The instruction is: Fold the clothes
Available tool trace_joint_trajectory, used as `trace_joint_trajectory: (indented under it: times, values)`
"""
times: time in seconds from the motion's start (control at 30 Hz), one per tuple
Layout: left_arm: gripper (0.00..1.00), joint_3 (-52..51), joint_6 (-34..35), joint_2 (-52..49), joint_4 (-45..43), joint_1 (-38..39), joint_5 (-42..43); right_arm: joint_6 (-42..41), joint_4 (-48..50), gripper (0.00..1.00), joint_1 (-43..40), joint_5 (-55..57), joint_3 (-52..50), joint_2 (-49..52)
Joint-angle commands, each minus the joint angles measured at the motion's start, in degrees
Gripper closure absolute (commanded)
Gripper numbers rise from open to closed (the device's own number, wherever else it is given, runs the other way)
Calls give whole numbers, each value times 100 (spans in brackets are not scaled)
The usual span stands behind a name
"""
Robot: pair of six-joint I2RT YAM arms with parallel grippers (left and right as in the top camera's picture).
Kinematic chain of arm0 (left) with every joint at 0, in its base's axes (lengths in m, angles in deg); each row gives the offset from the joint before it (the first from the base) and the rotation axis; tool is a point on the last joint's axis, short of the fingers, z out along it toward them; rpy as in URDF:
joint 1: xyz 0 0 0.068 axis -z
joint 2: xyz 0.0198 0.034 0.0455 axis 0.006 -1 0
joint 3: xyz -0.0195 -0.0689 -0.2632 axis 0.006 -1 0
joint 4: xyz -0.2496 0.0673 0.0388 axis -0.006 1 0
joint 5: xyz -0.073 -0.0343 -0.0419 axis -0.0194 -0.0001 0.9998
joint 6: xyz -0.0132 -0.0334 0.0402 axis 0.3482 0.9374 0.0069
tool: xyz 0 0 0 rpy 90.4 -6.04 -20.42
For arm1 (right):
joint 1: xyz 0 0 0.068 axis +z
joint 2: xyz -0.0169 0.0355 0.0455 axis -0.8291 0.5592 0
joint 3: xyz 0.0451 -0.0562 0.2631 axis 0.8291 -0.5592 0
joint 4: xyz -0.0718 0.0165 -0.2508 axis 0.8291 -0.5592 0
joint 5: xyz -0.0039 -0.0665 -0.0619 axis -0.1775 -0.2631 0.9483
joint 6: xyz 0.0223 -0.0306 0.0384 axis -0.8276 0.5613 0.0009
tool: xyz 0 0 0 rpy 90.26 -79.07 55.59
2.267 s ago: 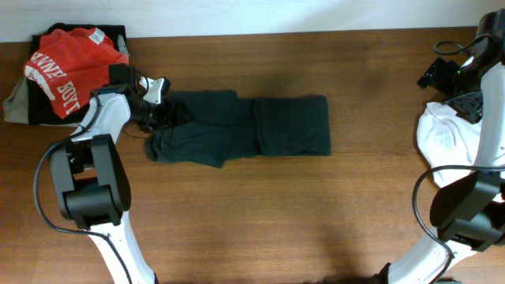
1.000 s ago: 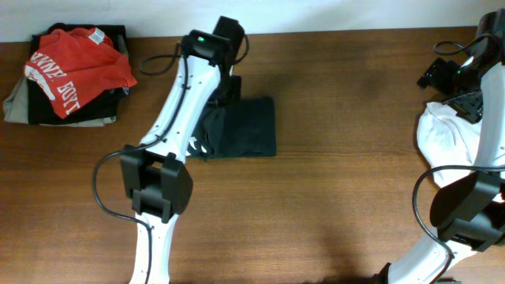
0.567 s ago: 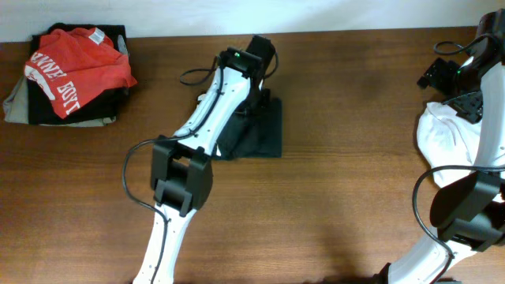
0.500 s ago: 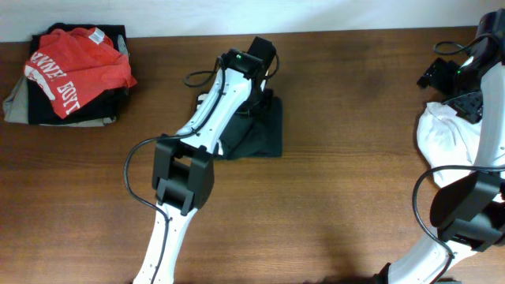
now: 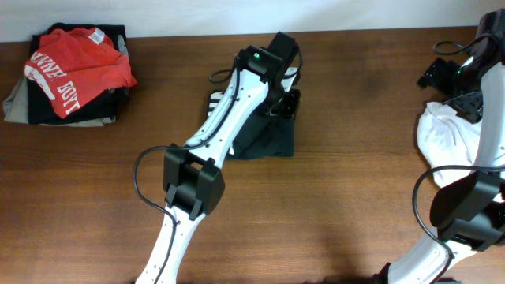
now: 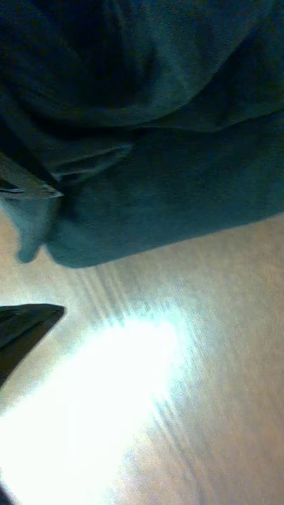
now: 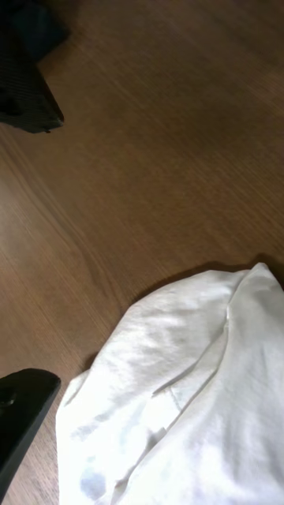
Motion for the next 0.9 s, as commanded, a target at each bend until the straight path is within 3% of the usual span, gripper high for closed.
trace_joint_trajectory:
  times: [0.0,0.03,0.07,0.13,0.2,0.33,0.4,0.5,0.6,0.7,0.77,0.87]
  values:
    - [57,1604,155,55,1327,-413,-1980,-9,4,1,-17,68,17,-26]
    - [54,2037,153,55,1725,-619,-2192,-9,4,1,-17,68,17,-26]
    - [25,2306,2,120,1851,-990,-1832,-9,4,1,-17,68,17,-26]
    - [25,2149,-92,122,1851,-1447,-999,-9,4,1,-17,68,17,-26]
    - [25,1390,-90,122,1851,-1659,-866,-9,4,1,-17,68,17,-26]
    - [21,498,-181,116,1814,-1460,-426,-11,4,1,-17,68,17,-26]
    - [16,13,-378,116,1556,-1377,138,-9,4,1,-17,68,17,-26]
    - [16,-498,-393,74,1047,-1235,658,-9,4,1,-17,68,17,-26]
    - [41,-509,-391,74,922,-1080,658,-11,4,1,-17,68,17,-26]
    - [81,-509,-415,74,876,-885,656,-9,4,1,-17,68,17,-26]
    - [90,-507,-415,76,879,-796,658,-9,4,1,-17,68,17,-26]
    - [89,-184,-417,87,905,-529,654,-9,4,1,-17,68,17,-26]
